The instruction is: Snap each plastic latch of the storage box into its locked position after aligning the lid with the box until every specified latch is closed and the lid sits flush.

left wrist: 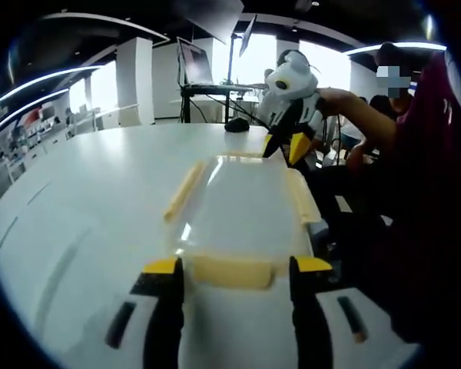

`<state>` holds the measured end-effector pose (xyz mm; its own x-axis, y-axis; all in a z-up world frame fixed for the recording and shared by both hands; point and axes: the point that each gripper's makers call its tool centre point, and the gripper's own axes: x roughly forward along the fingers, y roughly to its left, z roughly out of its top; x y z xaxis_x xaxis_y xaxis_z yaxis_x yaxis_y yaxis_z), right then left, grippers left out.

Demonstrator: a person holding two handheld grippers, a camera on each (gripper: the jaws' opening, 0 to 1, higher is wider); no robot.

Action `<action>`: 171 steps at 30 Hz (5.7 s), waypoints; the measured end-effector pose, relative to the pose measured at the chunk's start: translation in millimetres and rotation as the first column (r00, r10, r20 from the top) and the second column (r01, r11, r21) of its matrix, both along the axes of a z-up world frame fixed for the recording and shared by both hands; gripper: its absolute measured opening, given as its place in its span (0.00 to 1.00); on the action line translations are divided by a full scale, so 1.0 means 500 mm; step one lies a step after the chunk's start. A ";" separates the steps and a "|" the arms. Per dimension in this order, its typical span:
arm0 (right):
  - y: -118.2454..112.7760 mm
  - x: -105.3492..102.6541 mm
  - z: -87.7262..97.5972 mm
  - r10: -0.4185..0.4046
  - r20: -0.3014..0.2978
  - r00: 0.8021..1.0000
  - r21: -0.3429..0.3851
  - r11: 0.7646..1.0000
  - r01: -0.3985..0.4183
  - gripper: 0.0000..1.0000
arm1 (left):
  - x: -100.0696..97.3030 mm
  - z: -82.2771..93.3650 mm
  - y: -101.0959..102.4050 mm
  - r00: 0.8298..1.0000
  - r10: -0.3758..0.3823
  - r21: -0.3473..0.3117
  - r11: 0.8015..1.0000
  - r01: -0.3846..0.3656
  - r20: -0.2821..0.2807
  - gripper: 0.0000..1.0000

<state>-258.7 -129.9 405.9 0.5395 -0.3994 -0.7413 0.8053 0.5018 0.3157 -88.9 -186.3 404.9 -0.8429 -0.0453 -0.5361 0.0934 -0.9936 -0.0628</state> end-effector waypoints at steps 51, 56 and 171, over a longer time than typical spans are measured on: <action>-0.094 -0.046 0.006 0.623 -0.446 0.643 0.012 0.722 -0.691 0.57 | 0.014 -0.010 0.000 0.990 -0.067 -0.076 0.994 0.077 0.126 0.52; -0.099 -0.042 0.003 0.641 -0.459 0.616 0.014 0.698 -0.716 0.56 | 0.015 -0.010 0.003 0.989 -0.074 -0.078 0.993 0.084 0.131 0.52; -0.064 -0.043 0.027 0.753 -0.482 0.449 0.152 0.576 -0.803 0.38 | 0.005 0.040 0.009 0.974 -0.129 -0.109 0.983 0.151 0.187 0.38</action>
